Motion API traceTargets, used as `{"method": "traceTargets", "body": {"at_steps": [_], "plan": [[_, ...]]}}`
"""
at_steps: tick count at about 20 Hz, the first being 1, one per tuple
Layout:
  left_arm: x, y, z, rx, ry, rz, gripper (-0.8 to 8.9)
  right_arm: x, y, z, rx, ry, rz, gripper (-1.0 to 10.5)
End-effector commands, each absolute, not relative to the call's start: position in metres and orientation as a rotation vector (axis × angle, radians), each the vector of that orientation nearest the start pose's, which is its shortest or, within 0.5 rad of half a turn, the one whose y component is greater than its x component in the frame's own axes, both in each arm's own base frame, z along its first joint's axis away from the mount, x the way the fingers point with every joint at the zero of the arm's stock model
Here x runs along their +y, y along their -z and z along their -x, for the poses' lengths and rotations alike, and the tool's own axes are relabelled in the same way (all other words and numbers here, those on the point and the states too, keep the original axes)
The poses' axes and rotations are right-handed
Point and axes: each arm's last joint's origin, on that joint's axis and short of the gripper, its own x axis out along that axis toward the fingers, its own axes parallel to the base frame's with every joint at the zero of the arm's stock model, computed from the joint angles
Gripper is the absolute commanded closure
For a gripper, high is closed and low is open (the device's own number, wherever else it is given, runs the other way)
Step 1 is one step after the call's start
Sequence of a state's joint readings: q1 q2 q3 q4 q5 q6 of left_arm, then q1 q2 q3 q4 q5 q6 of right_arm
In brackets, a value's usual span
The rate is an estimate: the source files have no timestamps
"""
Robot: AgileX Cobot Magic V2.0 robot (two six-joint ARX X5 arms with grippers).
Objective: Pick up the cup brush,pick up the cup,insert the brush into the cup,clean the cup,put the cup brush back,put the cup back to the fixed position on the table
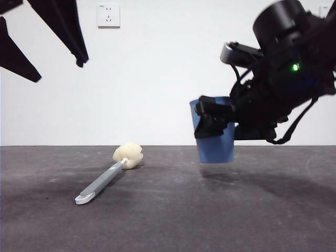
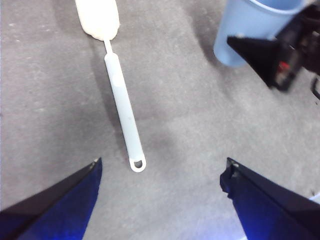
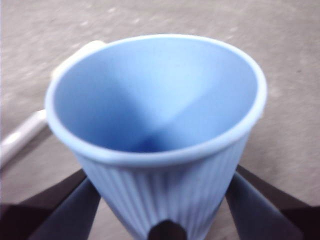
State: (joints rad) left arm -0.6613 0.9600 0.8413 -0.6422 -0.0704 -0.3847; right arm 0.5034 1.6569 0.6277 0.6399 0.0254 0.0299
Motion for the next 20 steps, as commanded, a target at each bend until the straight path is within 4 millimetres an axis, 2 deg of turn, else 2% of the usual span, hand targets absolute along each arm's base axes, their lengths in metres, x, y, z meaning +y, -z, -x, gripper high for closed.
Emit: {"method": "traceTargets", "body": {"at_steps": [1,4,8,13,18,20], "plan": [[-0.112,-0.283,-0.147,0.809,0.42,0.062,4.05,0.142,-0.14,-0.277,0.388,-0.468,0.108,9.6],[-0.112,-0.284,-0.146,0.805,0.42,0.063,4.04,0.134,-0.13,-0.283,0.396,-0.471,0.138,9.6],[-0.112,-0.284,-0.147,0.804,0.419,0.063,4.04,0.133,-0.123,-0.285,0.409,-0.493,0.142,9.6],[-0.112,-0.284,-0.146,0.804,0.419,0.063,4.04,0.129,-0.102,-0.276,0.508,-0.491,0.155,9.6],[-0.112,-0.284,-0.146,0.805,0.42,0.062,4.05,0.125,-0.091,-0.265,0.591,-0.483,0.142,6.9],[-0.112,-0.284,-0.146,0.804,0.421,0.06,4.05,0.125,-0.092,-0.265,0.594,-0.482,0.142,6.2]]}}
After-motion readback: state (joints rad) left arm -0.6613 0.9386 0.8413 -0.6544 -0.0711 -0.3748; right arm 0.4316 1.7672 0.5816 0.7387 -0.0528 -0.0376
